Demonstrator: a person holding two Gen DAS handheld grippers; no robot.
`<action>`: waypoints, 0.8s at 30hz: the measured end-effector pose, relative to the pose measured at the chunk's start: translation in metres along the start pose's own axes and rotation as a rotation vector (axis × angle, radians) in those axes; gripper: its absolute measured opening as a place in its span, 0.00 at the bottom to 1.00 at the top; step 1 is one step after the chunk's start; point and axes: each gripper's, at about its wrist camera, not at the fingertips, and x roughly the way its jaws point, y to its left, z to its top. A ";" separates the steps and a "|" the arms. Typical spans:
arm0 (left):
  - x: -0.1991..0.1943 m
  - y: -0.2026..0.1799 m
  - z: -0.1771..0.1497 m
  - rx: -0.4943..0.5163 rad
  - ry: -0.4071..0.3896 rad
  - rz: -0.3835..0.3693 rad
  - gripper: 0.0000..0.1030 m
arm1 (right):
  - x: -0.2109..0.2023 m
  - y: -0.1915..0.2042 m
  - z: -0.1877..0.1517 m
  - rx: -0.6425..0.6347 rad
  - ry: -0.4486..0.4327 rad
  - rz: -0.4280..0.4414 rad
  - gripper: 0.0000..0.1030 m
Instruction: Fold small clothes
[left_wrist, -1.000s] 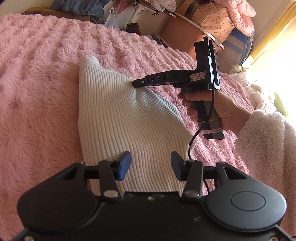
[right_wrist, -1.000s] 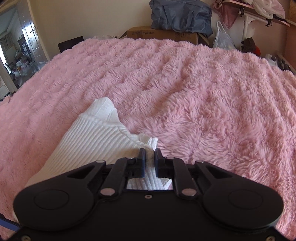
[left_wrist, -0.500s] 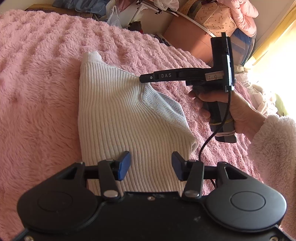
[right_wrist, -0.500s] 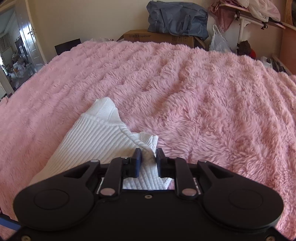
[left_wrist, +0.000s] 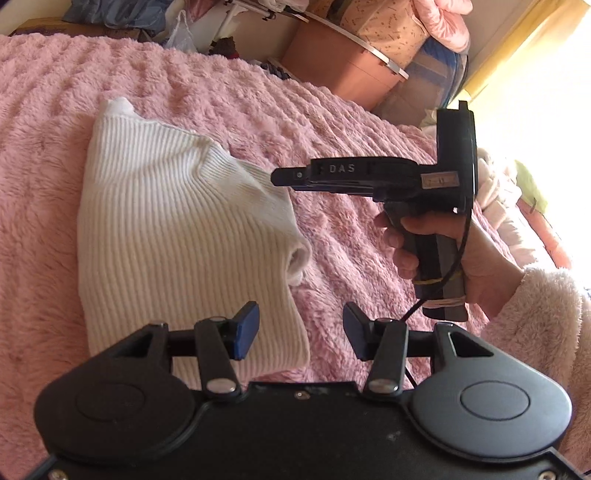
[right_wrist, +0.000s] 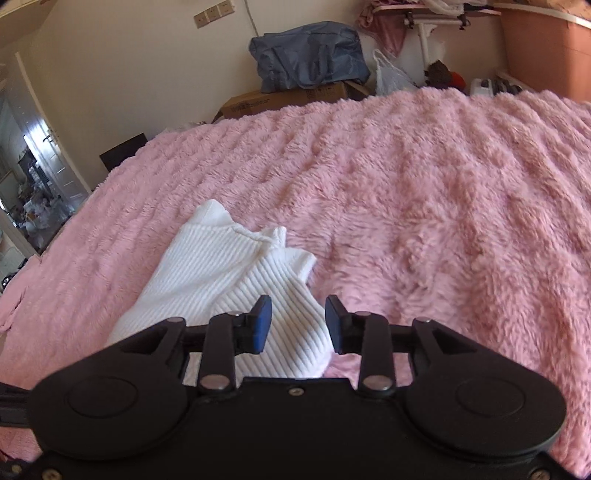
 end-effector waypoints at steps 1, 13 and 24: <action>0.006 -0.002 -0.003 0.006 0.016 0.012 0.50 | 0.002 -0.004 -0.004 0.021 0.009 0.005 0.36; 0.039 0.005 -0.006 -0.043 0.071 0.039 0.50 | 0.009 -0.014 -0.012 0.089 -0.016 0.081 0.18; 0.052 -0.001 -0.011 0.003 0.081 0.065 0.53 | 0.025 -0.022 -0.022 0.115 0.010 0.048 0.13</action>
